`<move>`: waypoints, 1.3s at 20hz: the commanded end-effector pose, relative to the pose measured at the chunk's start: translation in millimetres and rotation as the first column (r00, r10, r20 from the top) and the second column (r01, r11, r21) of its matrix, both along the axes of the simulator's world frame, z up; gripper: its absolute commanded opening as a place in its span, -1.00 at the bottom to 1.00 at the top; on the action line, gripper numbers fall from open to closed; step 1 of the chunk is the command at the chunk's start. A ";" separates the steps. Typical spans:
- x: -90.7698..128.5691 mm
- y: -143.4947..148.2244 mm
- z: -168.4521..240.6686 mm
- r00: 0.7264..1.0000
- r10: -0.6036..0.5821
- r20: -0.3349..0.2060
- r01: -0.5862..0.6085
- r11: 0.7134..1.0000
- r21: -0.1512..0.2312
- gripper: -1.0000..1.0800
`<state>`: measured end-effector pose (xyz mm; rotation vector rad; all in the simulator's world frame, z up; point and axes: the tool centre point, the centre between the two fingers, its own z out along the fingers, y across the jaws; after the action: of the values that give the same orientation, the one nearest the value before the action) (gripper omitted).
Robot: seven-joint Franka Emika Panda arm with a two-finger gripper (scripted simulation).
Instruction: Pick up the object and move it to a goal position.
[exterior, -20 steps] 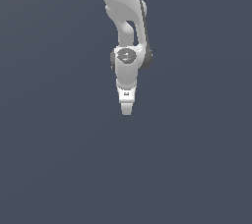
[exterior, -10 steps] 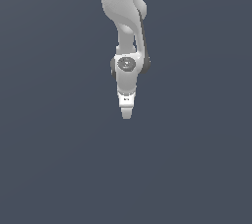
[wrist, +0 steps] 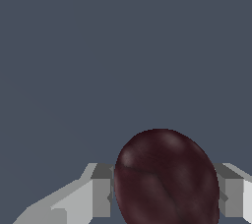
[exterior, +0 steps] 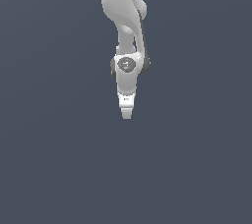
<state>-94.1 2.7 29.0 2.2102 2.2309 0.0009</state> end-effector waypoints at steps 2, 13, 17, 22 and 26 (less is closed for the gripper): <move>0.0 0.1 -0.1 1.000 0.000 0.000 0.000 1.000 0.000 -1.00; 6.2 15.9 34.4 1.000 0.001 -0.001 -0.001 1.000 0.000 -1.00; 11.5 29.3 63.0 1.000 0.002 -0.001 -0.002 1.000 0.000 -1.00; 20.2 51.1 109.4 1.000 0.003 -0.002 -0.003 1.000 0.001 -1.00; 28.1 70.2 150.1 1.000 0.004 -0.002 -0.004 1.000 0.003 -1.00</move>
<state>-68.7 65.4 163.2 2.2082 2.2366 0.0005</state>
